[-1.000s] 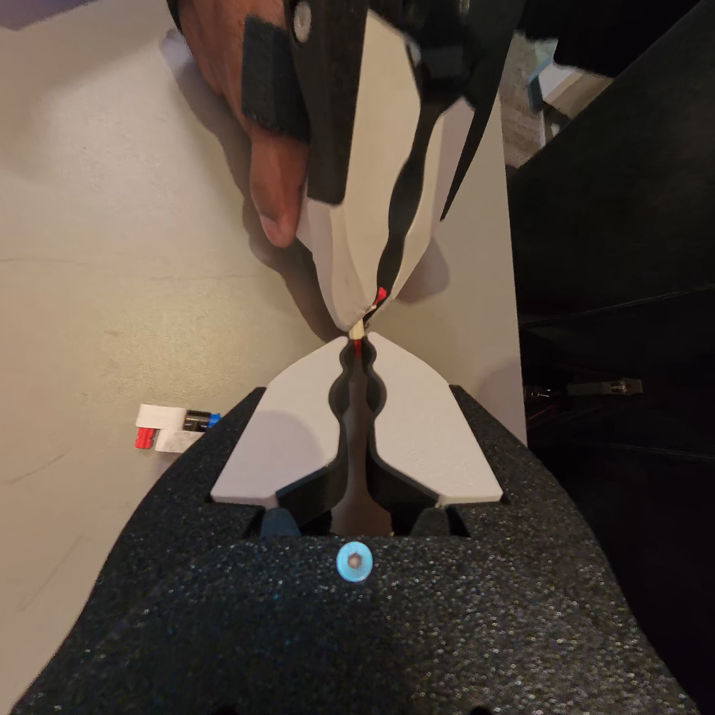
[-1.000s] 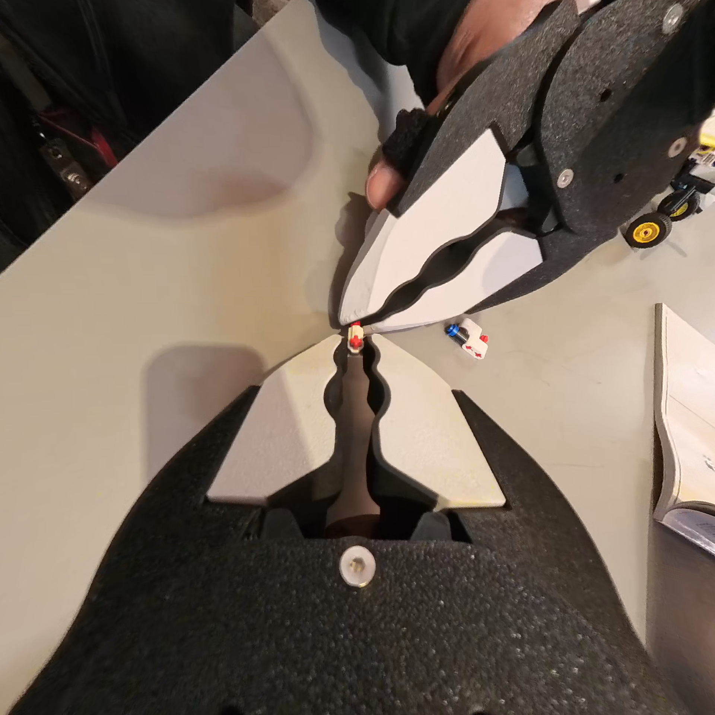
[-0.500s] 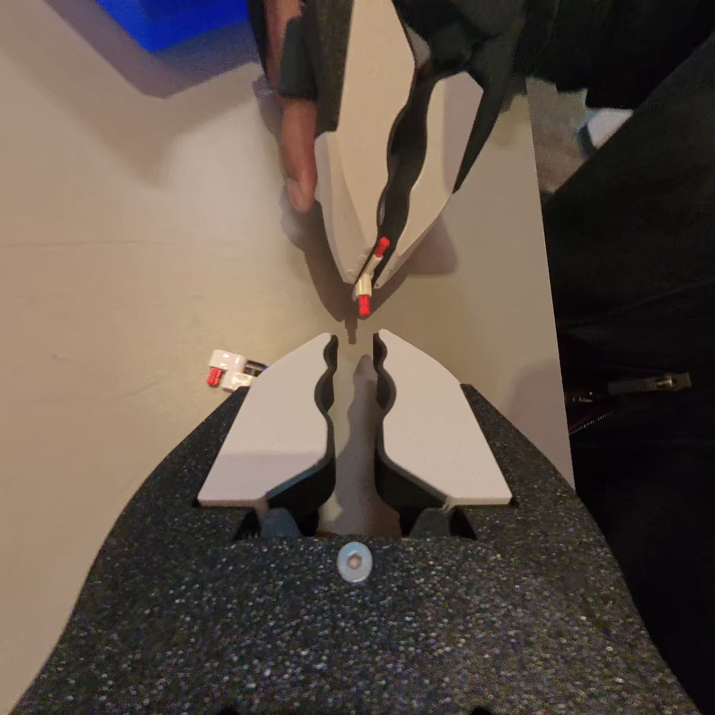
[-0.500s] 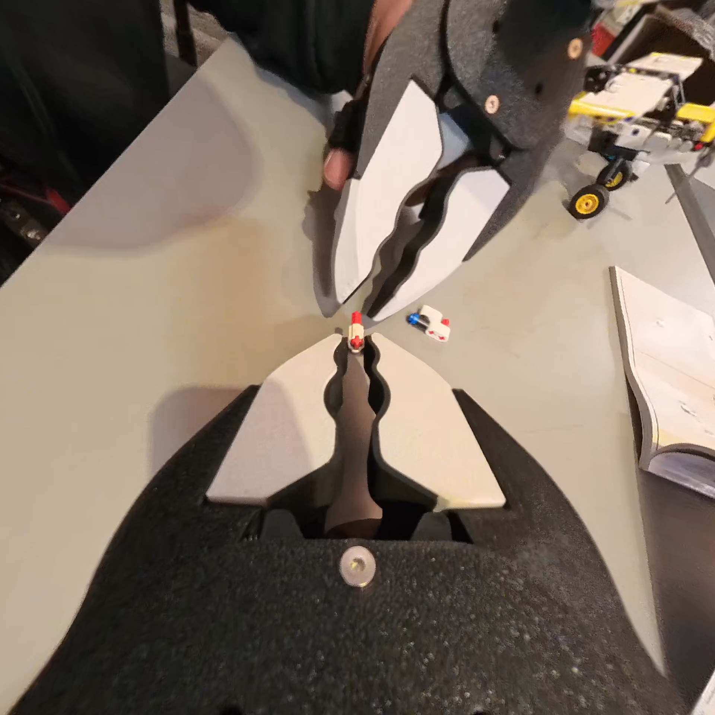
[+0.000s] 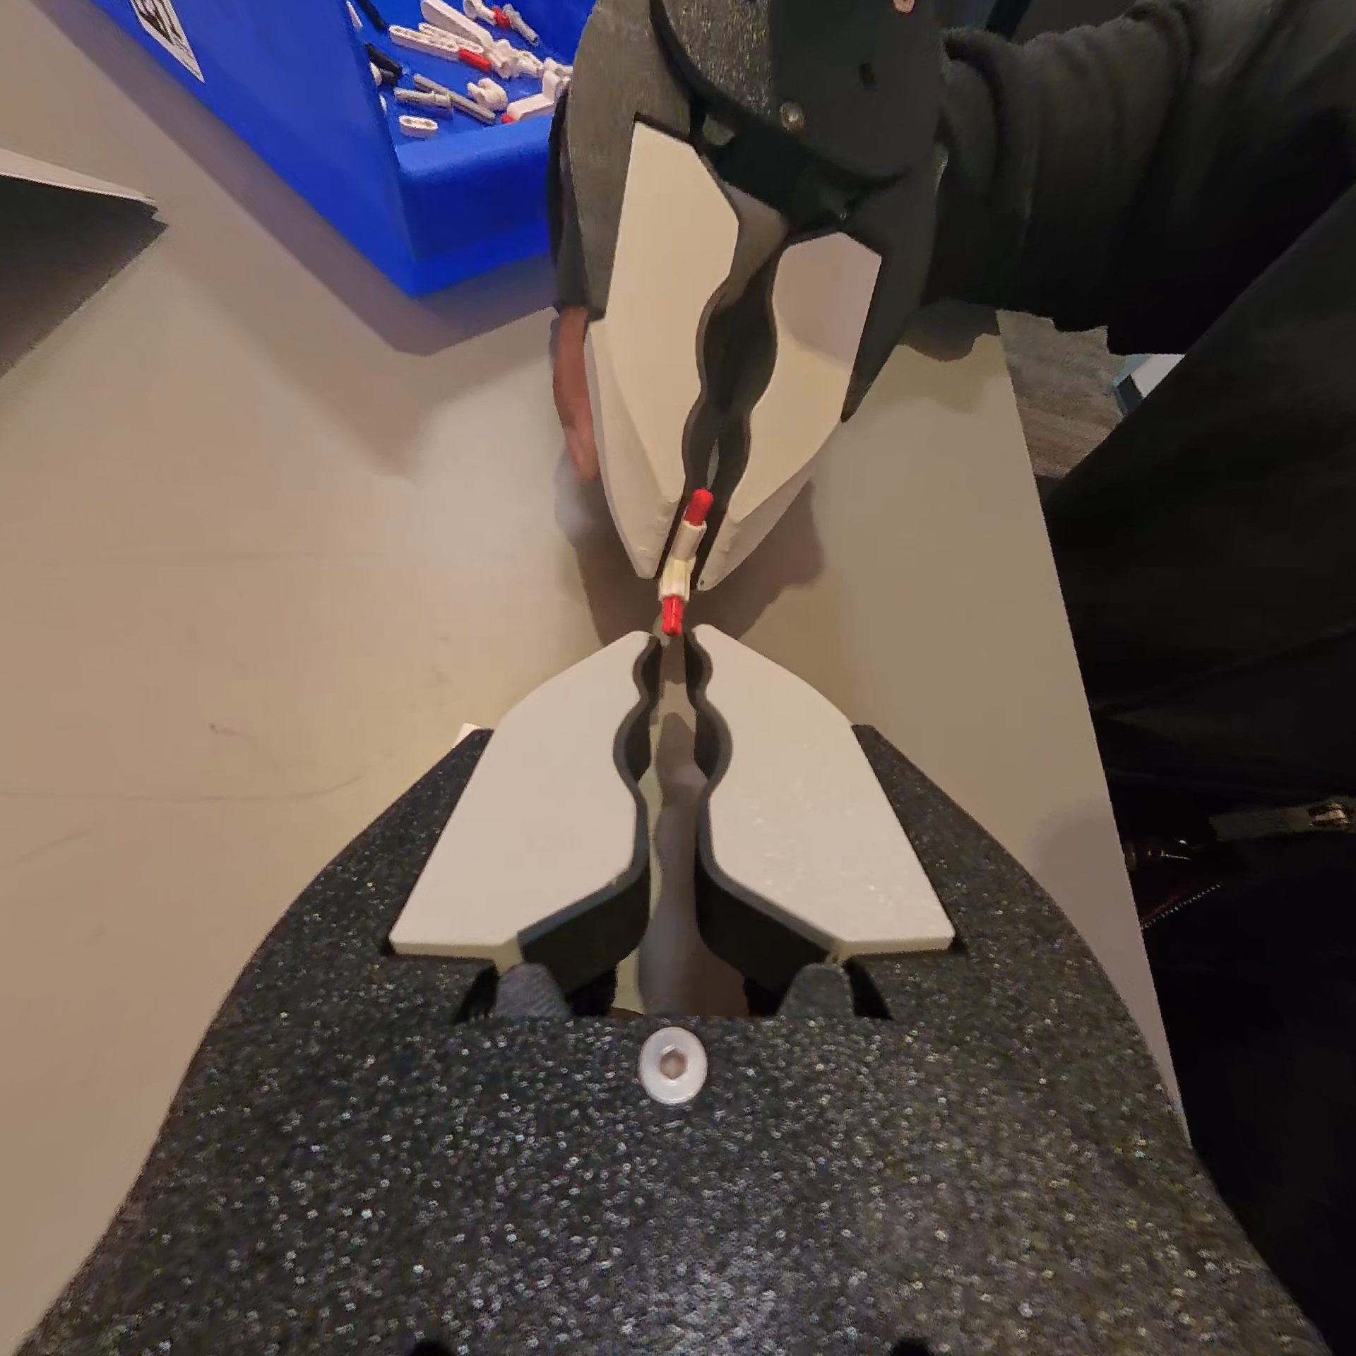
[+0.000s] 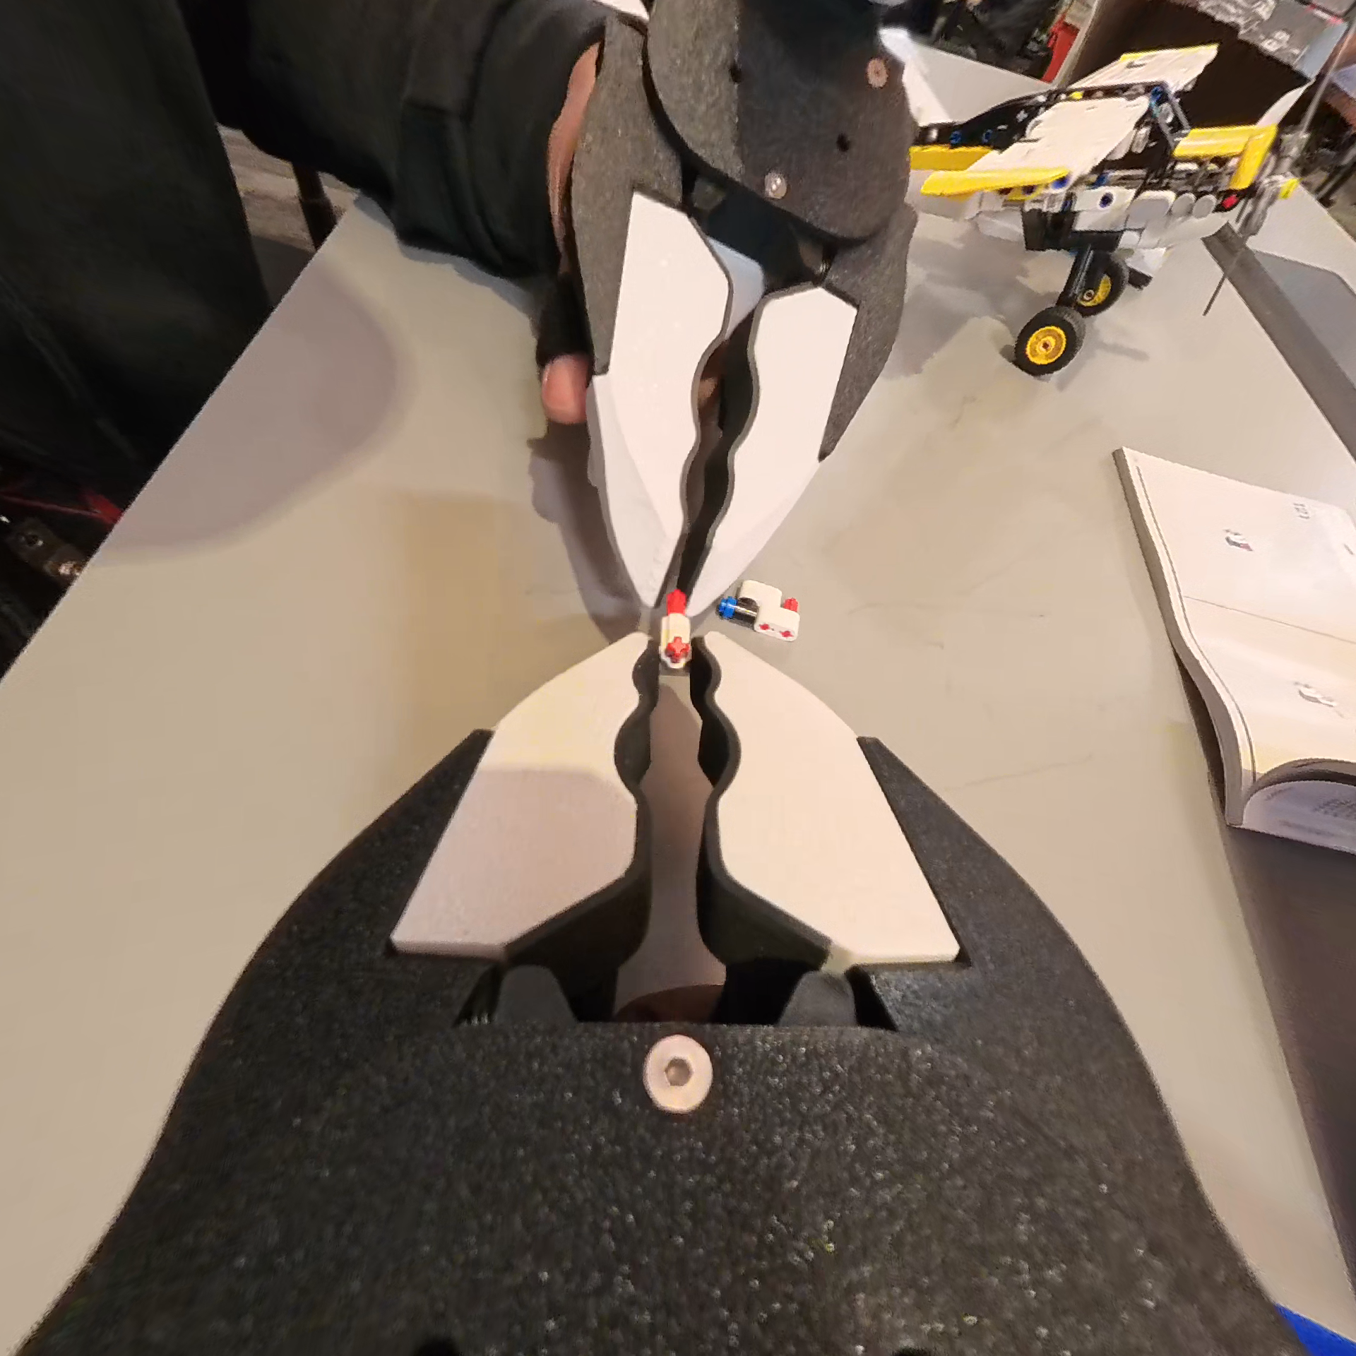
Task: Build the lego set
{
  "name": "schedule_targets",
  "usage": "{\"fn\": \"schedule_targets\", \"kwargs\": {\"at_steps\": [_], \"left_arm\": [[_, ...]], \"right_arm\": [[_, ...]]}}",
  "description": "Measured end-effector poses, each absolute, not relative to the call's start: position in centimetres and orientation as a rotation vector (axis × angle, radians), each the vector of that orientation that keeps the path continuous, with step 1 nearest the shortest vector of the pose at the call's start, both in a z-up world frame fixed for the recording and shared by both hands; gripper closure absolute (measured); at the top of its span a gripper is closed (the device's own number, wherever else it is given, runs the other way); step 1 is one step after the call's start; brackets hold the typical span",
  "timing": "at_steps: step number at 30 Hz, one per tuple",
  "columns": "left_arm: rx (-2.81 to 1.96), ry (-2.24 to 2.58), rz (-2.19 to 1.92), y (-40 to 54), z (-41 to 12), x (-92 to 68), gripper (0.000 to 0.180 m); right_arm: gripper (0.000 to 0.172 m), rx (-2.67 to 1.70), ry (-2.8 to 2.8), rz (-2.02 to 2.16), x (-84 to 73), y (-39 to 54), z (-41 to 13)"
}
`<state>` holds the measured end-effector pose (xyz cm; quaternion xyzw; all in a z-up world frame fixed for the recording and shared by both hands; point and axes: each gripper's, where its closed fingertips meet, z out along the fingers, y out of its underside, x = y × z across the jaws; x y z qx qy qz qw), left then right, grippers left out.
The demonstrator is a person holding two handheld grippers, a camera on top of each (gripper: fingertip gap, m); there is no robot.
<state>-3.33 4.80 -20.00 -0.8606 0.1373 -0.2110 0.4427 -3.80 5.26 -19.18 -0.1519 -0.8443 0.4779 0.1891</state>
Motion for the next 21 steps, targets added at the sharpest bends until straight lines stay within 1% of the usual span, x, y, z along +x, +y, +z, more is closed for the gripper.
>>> {"fn": "schedule_targets", "kwargs": {"at_steps": [21], "left_arm": [[-2.051,0.362,-0.525,5.0,-19.1,-2.9,0.178]], "right_arm": [[0.164,-0.404,-2.366,1.408,-3.5,5.1,-18.6]]}}
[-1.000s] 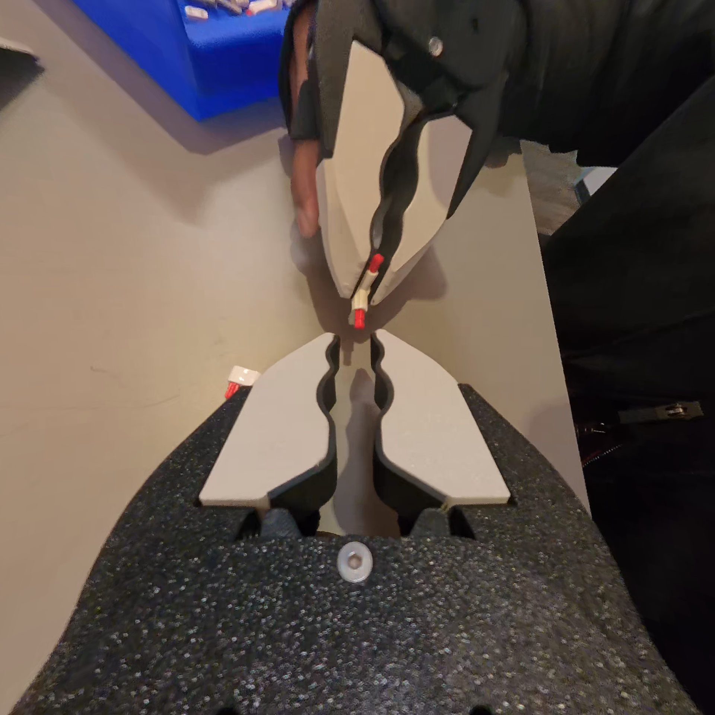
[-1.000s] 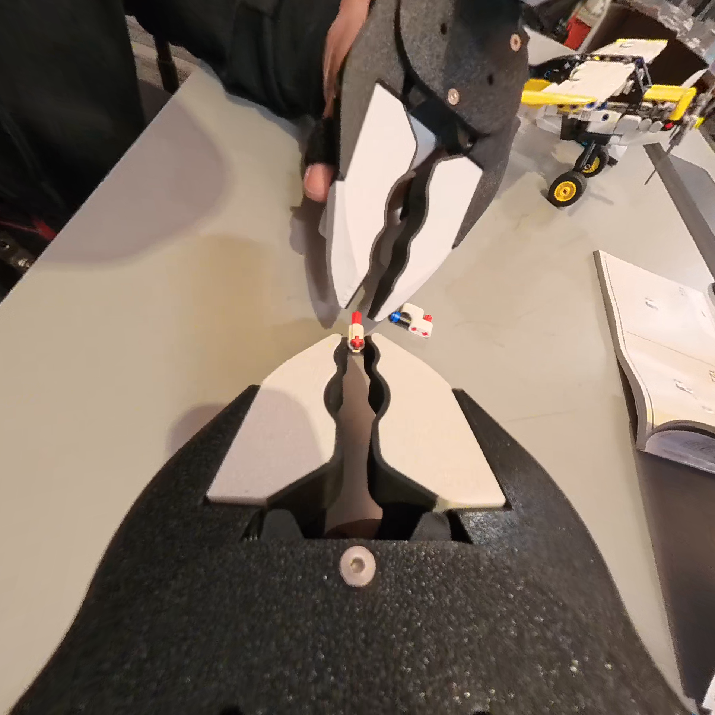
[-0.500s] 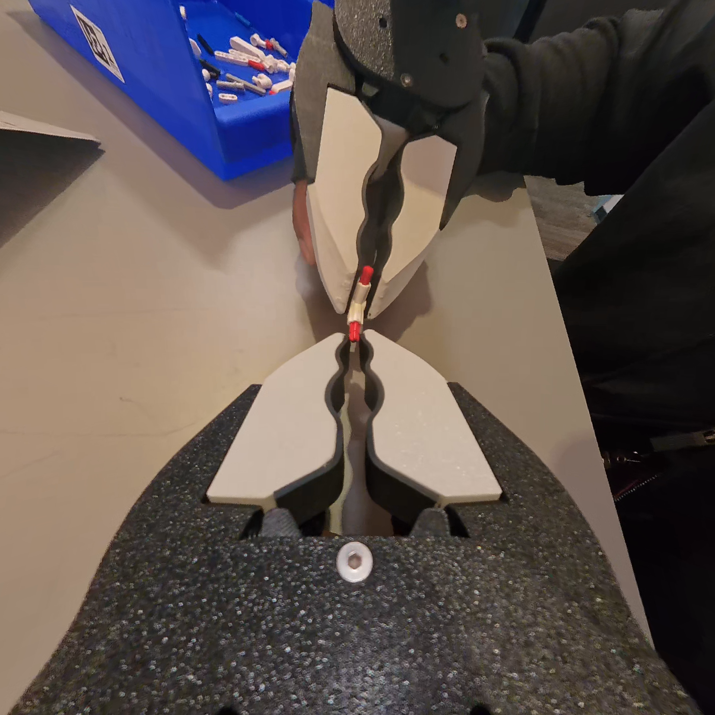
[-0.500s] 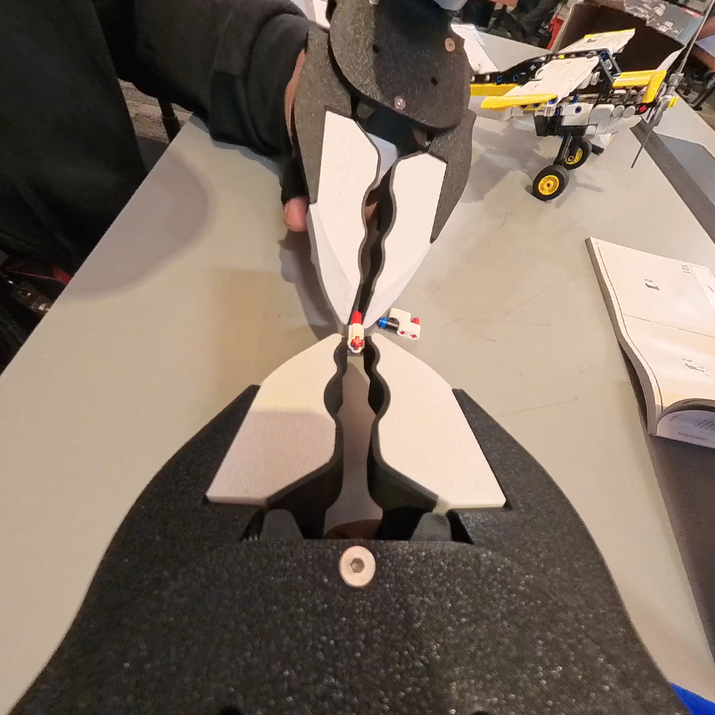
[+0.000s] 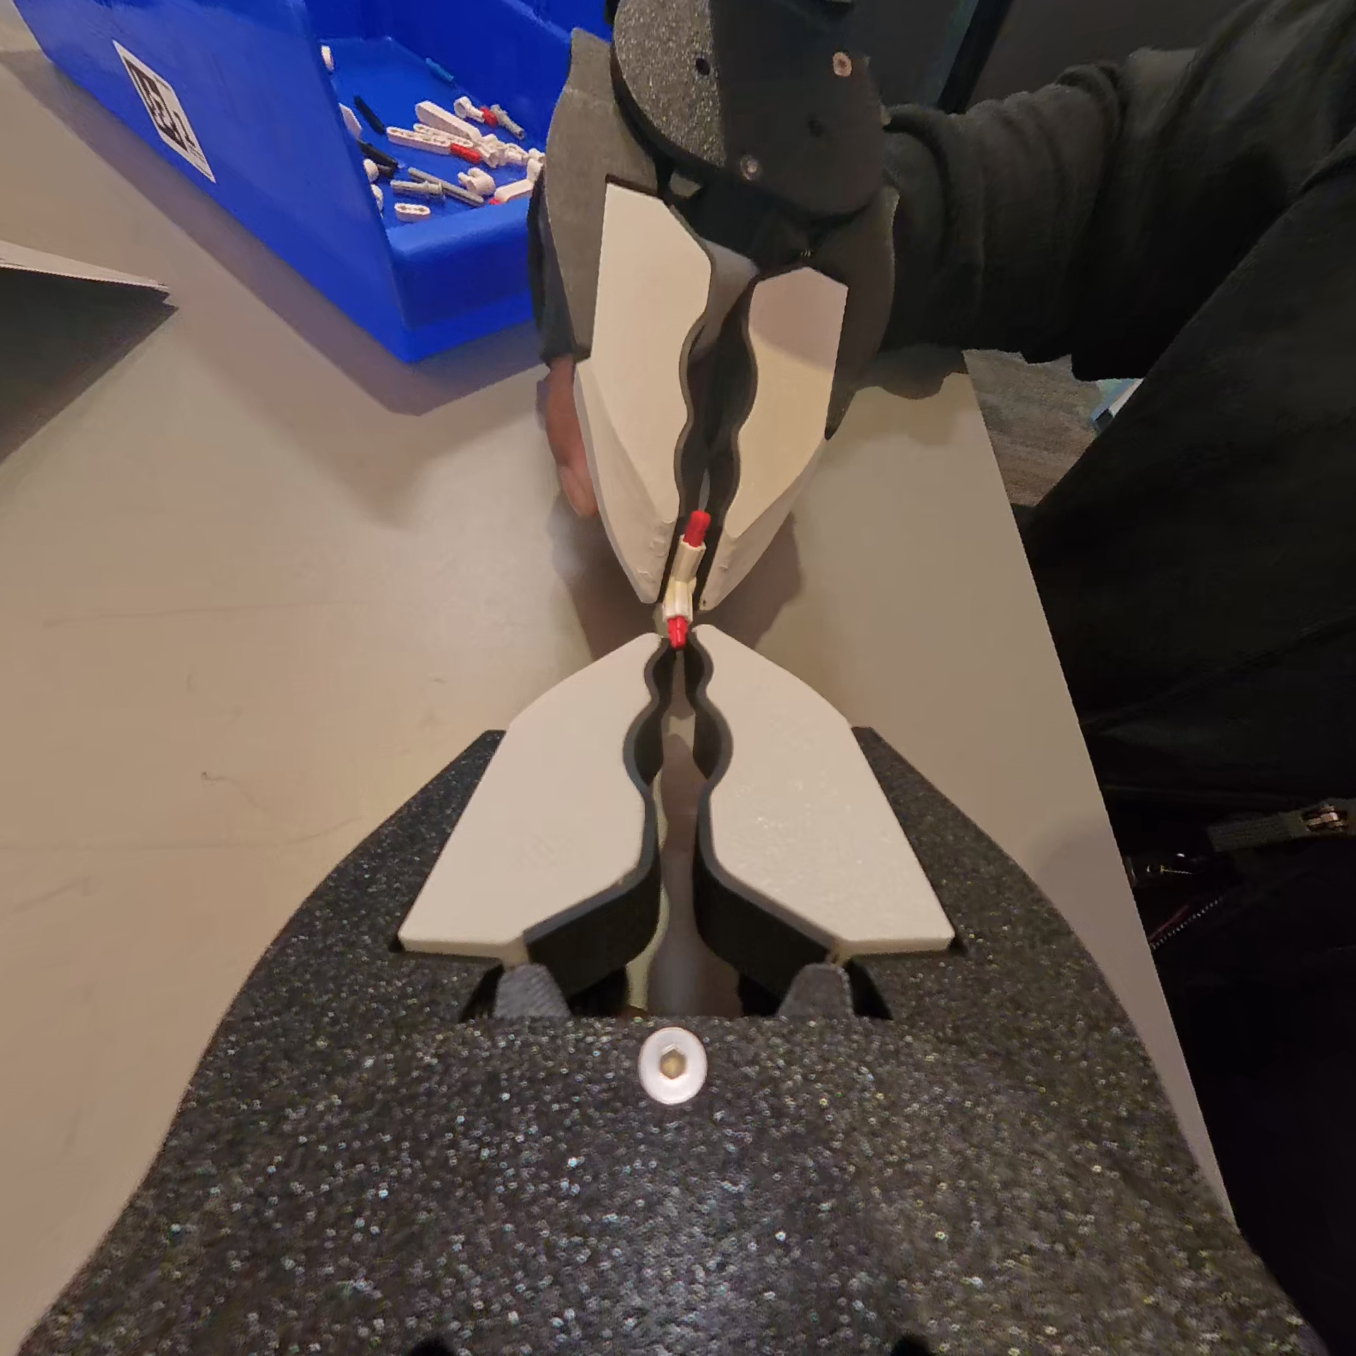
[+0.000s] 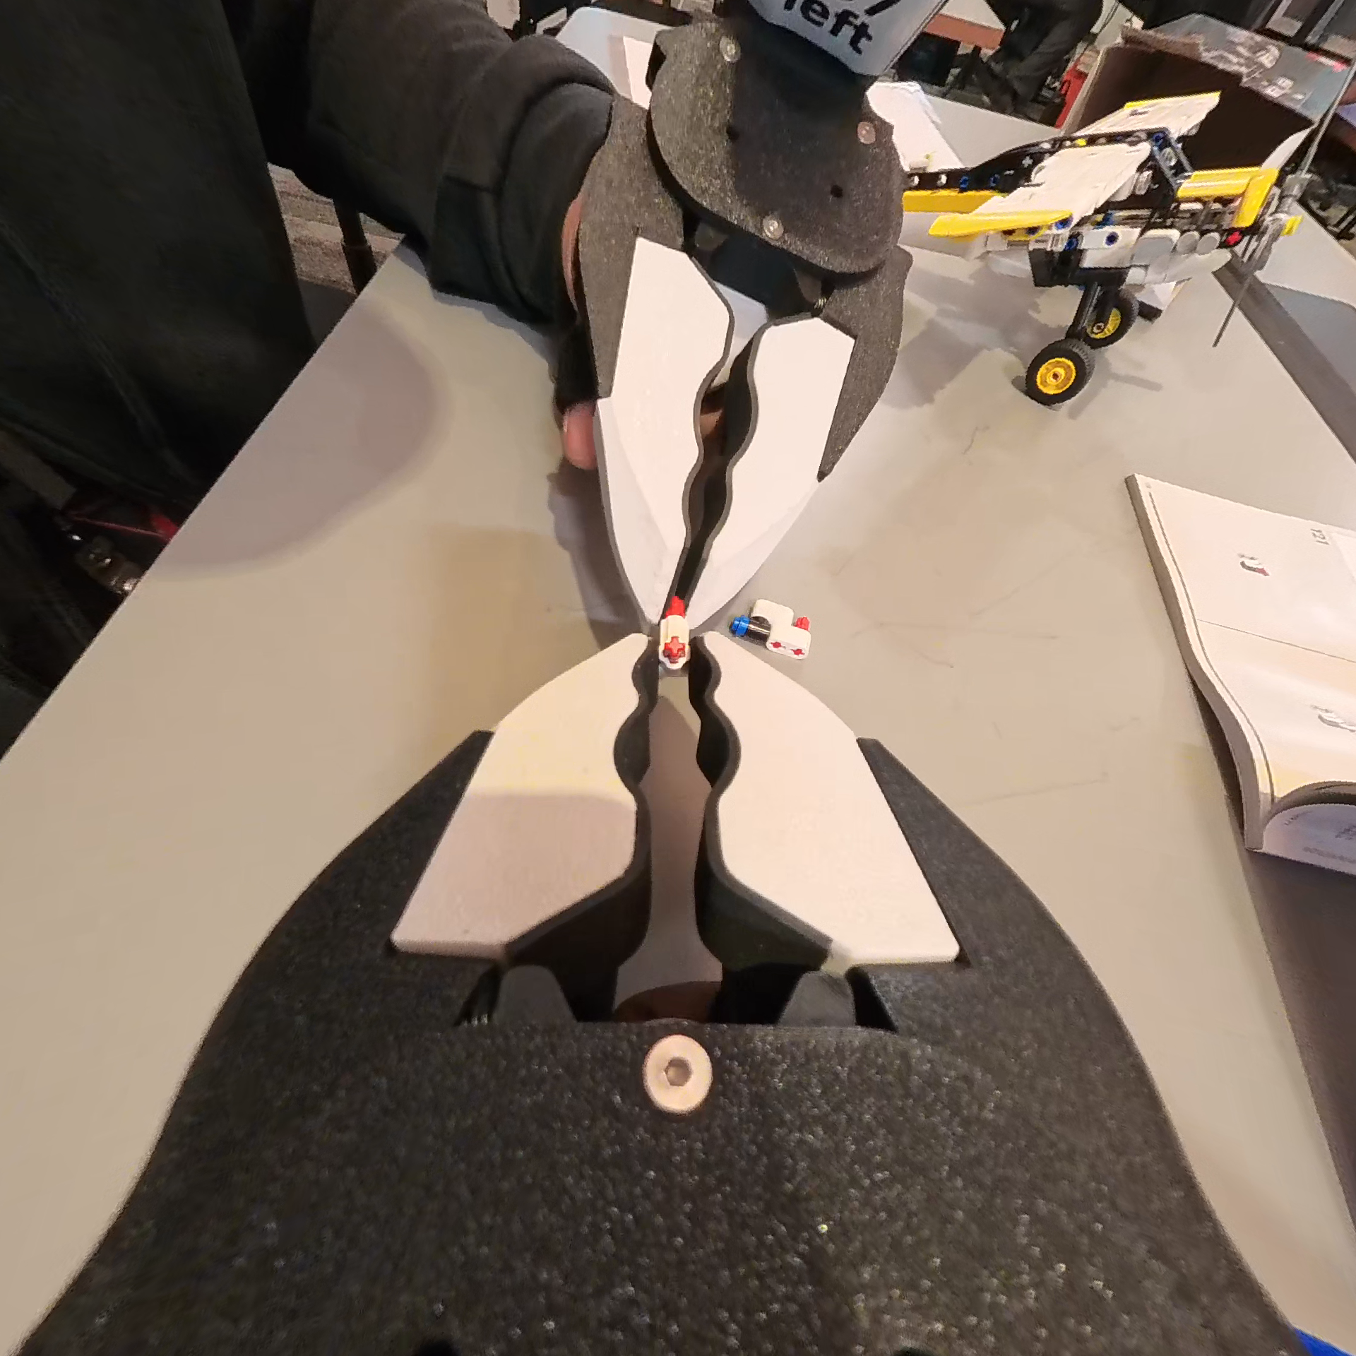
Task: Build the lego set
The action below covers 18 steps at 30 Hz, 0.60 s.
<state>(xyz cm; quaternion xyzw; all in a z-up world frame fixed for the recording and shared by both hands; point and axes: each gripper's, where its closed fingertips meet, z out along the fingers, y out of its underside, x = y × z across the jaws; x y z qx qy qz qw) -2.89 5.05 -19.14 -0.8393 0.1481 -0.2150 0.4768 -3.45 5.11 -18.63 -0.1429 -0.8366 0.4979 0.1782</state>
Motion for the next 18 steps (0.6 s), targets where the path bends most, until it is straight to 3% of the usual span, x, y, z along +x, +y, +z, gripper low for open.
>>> {"fn": "schedule_targets", "kwargs": {"at_steps": [18], "left_arm": [[-2.064,0.357,-0.527,5.14,-19.29,-2.92,0.178]], "right_arm": [[0.165,-0.416,-2.38,1.404,-3.53,5.1,-18.78]]}}
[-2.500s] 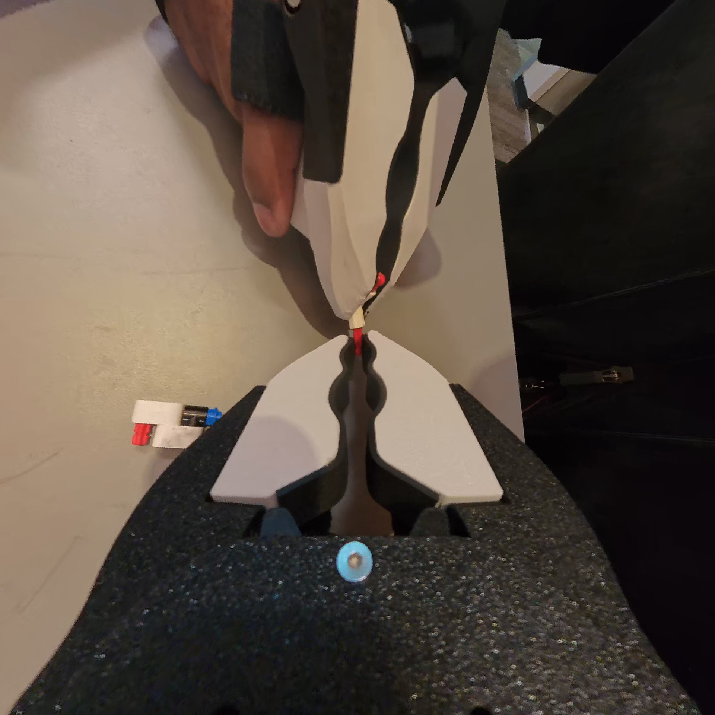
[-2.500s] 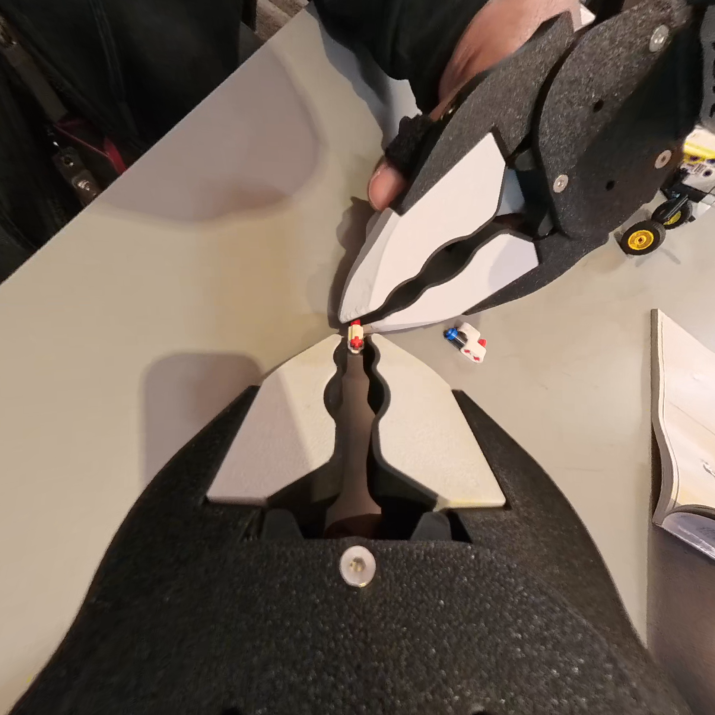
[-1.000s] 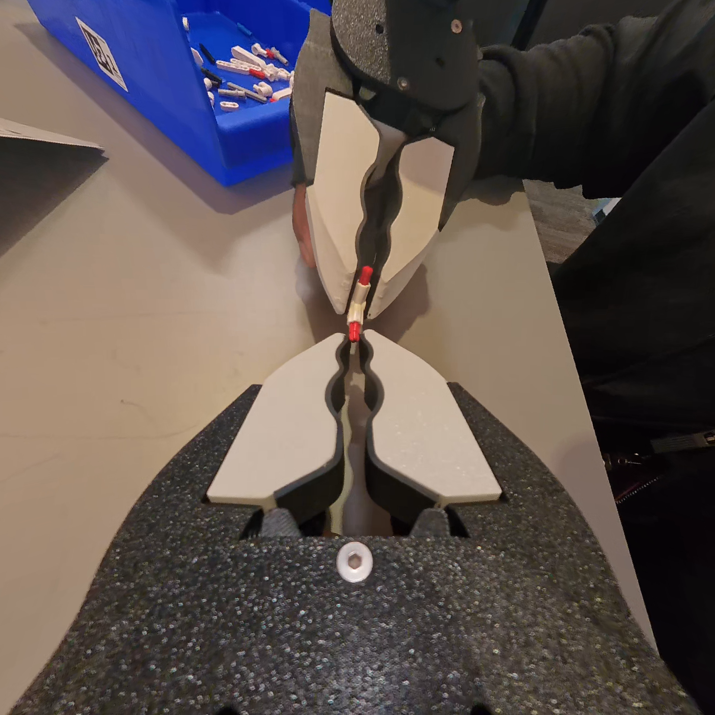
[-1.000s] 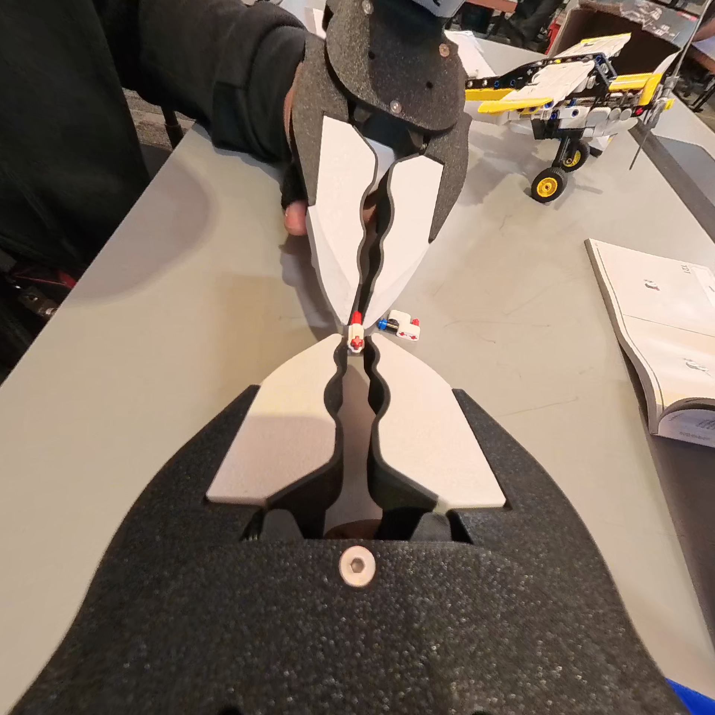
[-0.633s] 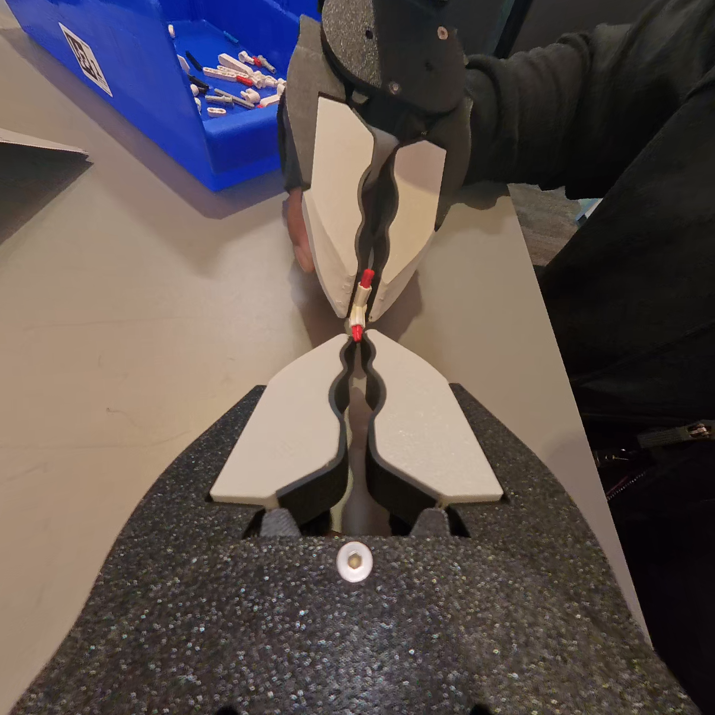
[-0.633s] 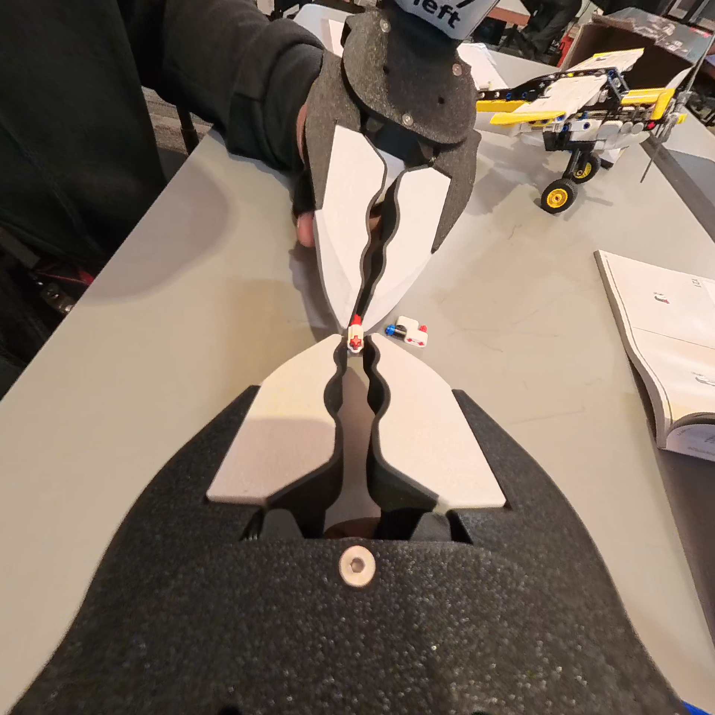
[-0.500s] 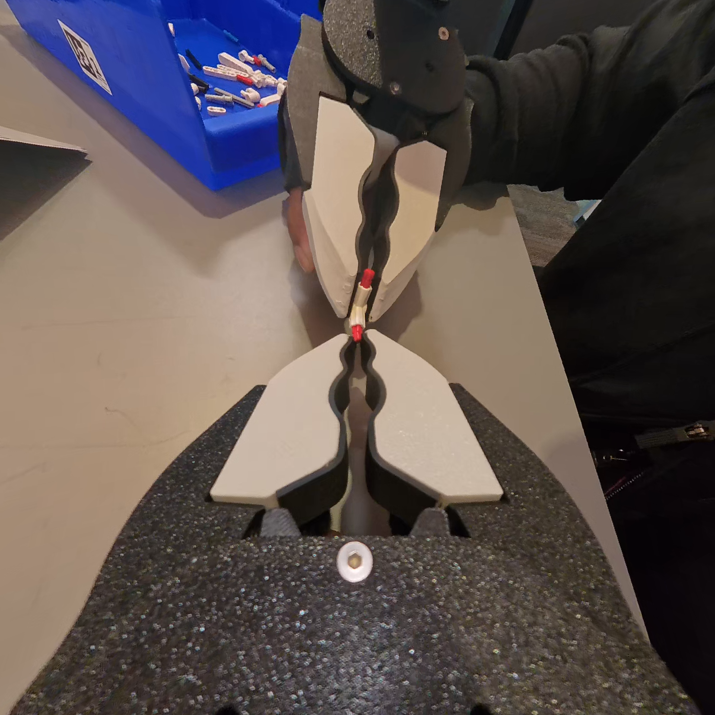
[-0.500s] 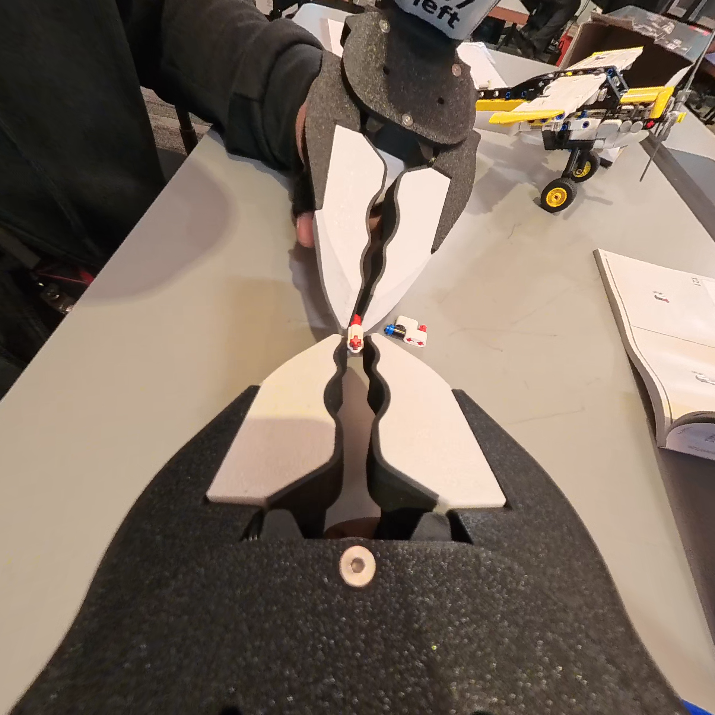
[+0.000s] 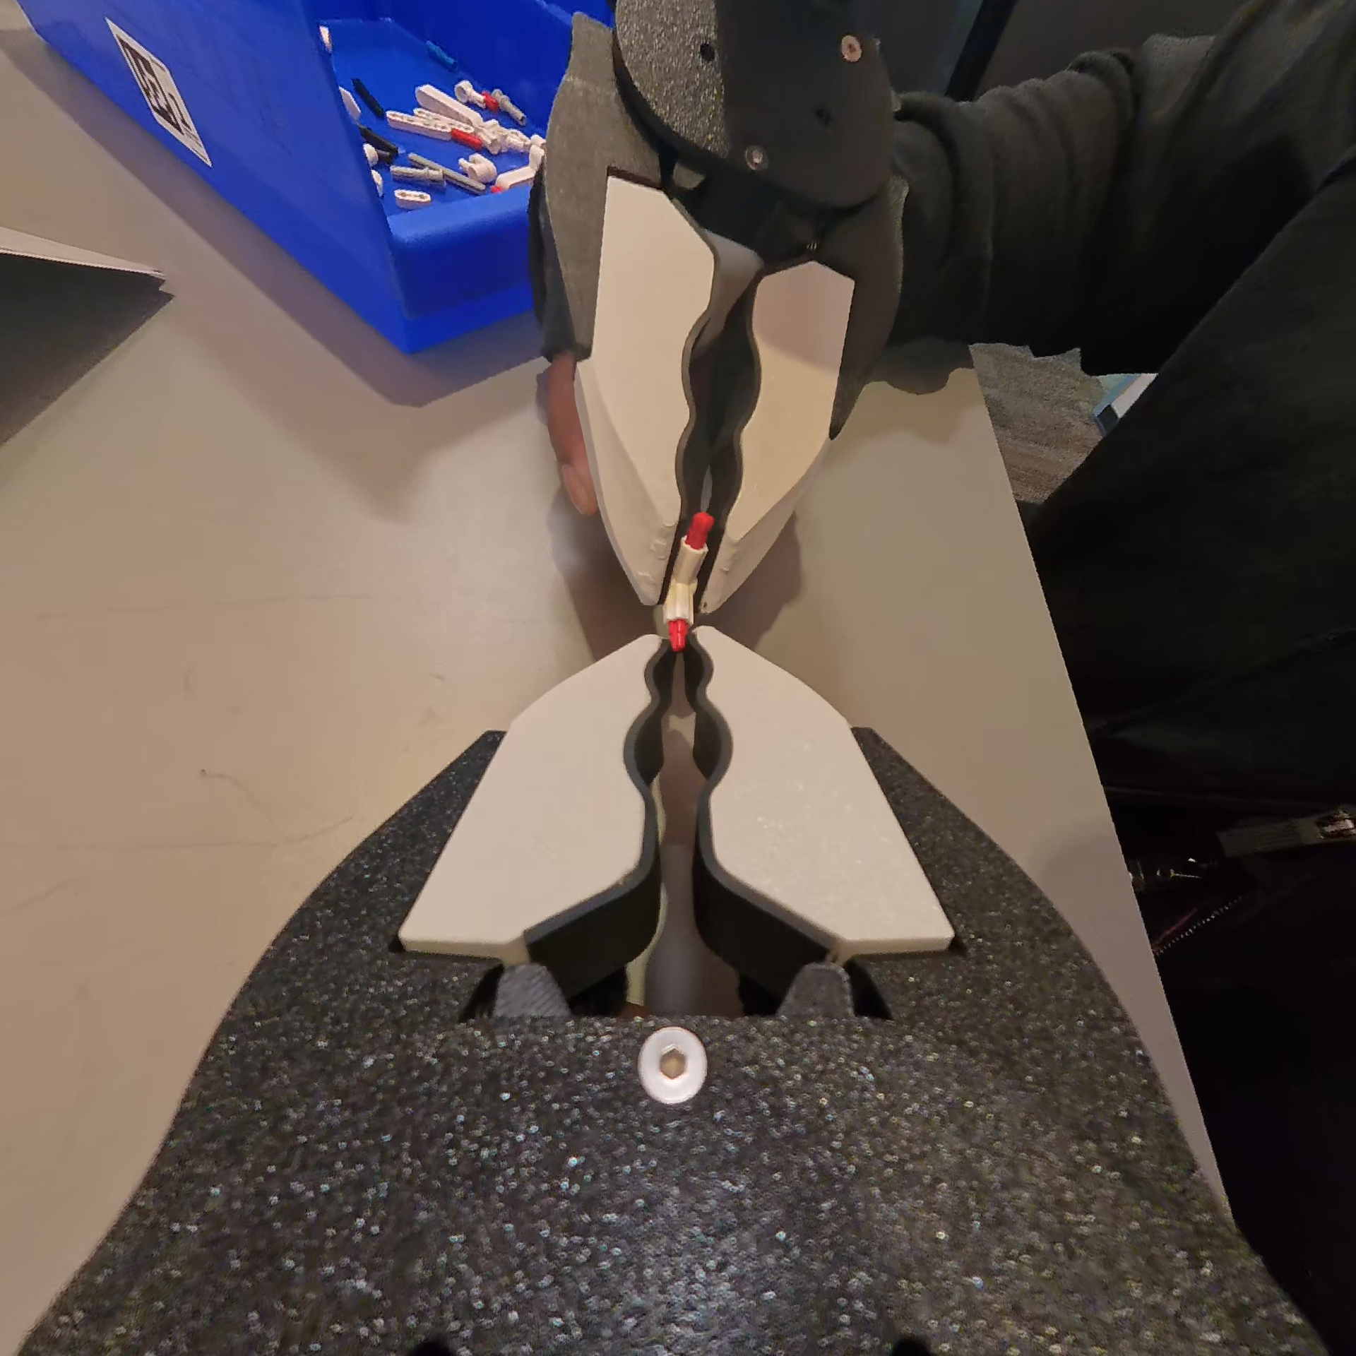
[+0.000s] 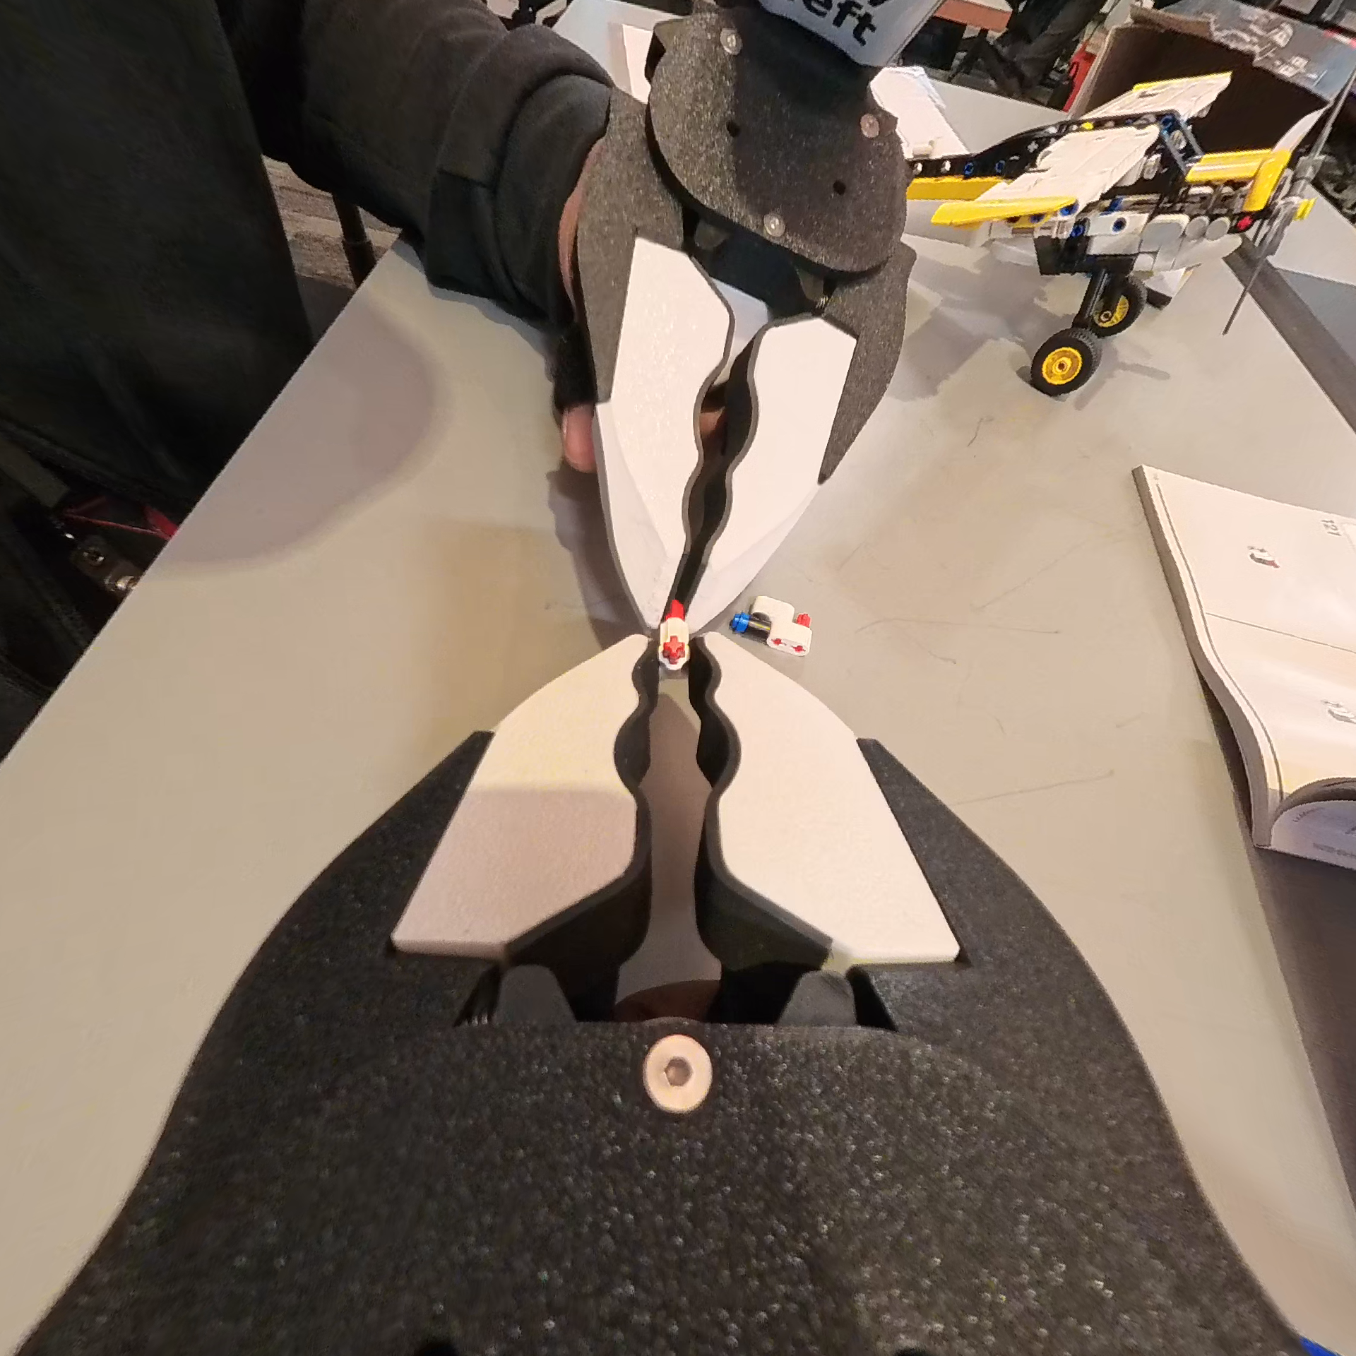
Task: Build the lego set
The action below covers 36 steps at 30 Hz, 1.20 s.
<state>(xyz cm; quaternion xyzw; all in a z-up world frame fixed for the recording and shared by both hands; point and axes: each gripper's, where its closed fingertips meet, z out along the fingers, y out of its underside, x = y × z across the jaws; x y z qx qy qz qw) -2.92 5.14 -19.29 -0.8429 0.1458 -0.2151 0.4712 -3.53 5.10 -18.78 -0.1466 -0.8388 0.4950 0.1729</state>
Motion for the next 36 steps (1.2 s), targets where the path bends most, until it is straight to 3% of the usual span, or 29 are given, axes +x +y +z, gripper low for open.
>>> {"fn": "schedule_targets", "kwargs": {"at_steps": [10,14,26,36], "left_arm": [[-2.108,0.352,-0.489,5.3,-19.8,-3.0,0.177],[-2.167,0.437,-0.352,5.1,-20.9,-2.9,0.177],[-2.17,0.642,0.053,5.4,-21.9,-4.4,0.176],[-2.029,0.661,0.031,5.5,-19.2,-4.2,0.155]], "right_arm": [[0.164,-0.467,-2.428,1.35,-3.5,5.4,-19.7],[0.154,-0.46,-2.461,1.185,-3.4,6.2,-21.2],[0.145,-0.423,-2.48,1.077,-2.9,6.6,-21.9],[0.143,-0.458,-2.443,1.087,-3.3,6.8,-21.6]]}}
